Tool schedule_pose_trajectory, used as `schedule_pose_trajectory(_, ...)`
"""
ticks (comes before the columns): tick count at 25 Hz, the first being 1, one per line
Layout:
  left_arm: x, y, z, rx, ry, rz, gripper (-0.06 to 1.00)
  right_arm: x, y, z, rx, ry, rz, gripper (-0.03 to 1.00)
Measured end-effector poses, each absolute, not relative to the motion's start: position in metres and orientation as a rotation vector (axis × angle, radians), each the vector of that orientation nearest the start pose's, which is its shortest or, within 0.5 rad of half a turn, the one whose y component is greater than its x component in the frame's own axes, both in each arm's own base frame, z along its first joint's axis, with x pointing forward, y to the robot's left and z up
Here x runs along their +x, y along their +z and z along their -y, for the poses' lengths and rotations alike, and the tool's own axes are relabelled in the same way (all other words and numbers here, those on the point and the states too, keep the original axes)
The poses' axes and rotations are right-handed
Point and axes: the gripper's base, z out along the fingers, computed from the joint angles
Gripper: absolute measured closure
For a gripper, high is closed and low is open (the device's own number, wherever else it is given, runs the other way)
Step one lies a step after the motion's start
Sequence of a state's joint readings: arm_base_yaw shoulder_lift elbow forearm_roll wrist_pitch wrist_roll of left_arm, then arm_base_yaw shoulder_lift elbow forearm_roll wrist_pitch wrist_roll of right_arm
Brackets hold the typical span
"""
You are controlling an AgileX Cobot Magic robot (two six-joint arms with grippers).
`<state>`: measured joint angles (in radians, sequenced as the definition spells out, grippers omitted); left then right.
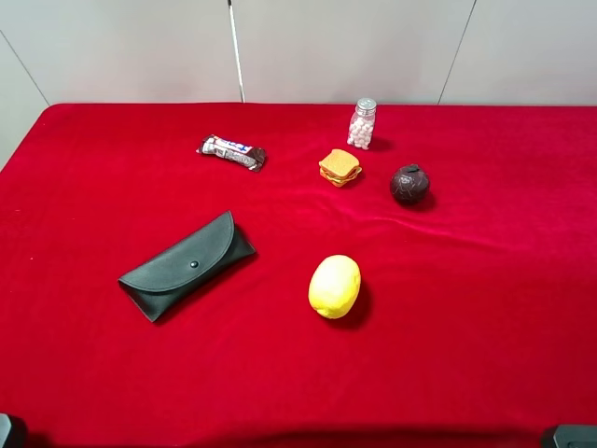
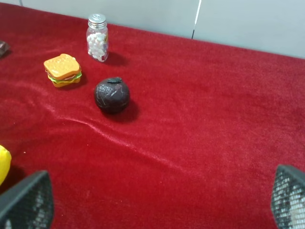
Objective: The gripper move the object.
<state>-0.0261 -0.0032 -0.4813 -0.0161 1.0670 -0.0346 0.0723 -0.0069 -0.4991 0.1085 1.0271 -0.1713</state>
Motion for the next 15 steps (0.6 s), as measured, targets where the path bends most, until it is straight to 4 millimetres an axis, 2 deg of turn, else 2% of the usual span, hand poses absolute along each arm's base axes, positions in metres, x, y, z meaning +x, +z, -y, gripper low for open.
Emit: schedule_pose_trajectory(15, -0.0036, 0.2716, 0.0018, -0.001, -0.054, -2.066, -0.02, -0.0054, 0.2801, -0.0081, -0.246, 0.066, -1.986, 0.27)
